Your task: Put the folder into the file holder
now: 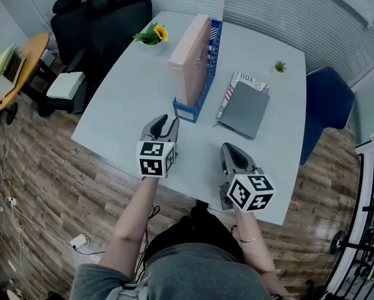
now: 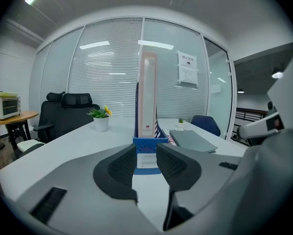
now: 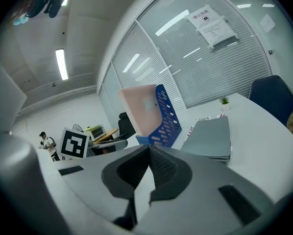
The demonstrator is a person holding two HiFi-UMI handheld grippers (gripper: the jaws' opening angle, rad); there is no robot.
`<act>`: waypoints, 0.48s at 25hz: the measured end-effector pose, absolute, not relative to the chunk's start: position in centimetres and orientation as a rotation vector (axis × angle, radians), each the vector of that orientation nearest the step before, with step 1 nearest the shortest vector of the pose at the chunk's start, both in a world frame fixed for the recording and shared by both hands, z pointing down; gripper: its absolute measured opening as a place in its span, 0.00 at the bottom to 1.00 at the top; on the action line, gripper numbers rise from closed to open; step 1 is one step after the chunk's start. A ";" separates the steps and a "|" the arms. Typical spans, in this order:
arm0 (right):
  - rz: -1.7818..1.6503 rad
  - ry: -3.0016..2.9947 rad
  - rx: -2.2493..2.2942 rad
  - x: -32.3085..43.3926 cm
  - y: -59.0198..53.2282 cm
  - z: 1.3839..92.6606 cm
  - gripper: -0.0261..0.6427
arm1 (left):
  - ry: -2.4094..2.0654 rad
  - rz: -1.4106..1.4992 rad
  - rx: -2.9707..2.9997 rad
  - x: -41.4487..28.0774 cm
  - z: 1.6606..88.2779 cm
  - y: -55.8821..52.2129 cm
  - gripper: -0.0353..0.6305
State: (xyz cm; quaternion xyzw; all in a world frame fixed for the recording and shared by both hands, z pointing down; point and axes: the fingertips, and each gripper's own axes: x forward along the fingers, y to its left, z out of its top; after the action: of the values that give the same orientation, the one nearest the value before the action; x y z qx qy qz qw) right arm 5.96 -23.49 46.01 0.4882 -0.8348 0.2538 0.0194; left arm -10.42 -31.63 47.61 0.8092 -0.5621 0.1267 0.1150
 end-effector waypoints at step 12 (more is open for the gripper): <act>0.738 -2.595 1.453 3.6 -20.7 45.9 0.04 | -1.659 0.341 2.302 -12.9 49.0 -25.3 0.14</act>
State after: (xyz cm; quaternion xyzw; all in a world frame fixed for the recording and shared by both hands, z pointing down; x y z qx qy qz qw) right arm 3.59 -20.73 45.90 0.4738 -0.8462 0.2408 0.0389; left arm -12.89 -25.25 48.97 0.7975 -0.5746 0.1180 0.1412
